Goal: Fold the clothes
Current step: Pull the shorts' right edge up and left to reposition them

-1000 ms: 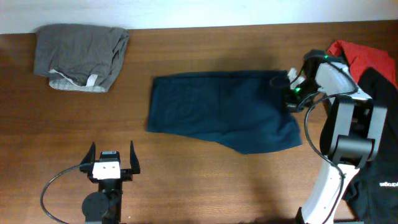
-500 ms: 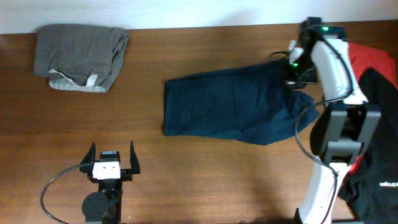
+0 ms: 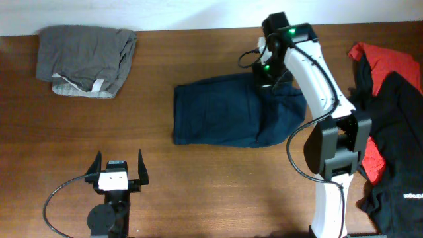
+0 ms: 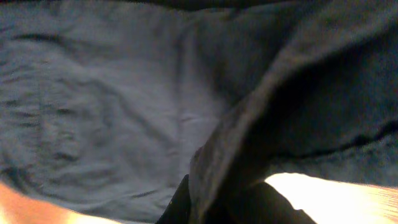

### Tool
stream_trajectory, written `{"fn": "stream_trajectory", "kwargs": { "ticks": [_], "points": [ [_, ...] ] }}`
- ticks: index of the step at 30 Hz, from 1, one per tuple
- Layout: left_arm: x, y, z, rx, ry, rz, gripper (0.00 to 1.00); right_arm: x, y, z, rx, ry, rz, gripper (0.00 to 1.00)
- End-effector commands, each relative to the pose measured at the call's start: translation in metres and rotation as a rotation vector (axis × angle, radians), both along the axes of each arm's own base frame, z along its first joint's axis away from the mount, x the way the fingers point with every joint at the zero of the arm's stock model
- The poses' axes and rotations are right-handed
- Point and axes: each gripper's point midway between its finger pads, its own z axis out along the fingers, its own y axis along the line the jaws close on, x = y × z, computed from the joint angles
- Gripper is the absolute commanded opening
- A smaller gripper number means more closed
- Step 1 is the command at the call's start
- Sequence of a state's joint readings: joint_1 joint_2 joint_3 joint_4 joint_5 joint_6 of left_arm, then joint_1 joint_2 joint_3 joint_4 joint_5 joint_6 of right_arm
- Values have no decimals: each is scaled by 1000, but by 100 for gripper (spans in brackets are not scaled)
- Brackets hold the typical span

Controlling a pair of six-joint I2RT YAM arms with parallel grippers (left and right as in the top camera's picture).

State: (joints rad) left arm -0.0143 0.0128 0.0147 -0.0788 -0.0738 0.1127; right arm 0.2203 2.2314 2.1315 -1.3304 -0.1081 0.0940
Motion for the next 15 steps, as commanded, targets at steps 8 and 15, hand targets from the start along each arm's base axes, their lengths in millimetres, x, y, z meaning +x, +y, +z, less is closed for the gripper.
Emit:
{"fn": "stream_trajectory", "kwargs": {
  "ticks": [8,15],
  "points": [
    [0,-2,-1,11,-3,-14,99,0,83,17,144,-69,47,4],
    [0,-2,-1,11,-2,-14,99,-10,129,20,170,-106,114,4]
  ]
}}
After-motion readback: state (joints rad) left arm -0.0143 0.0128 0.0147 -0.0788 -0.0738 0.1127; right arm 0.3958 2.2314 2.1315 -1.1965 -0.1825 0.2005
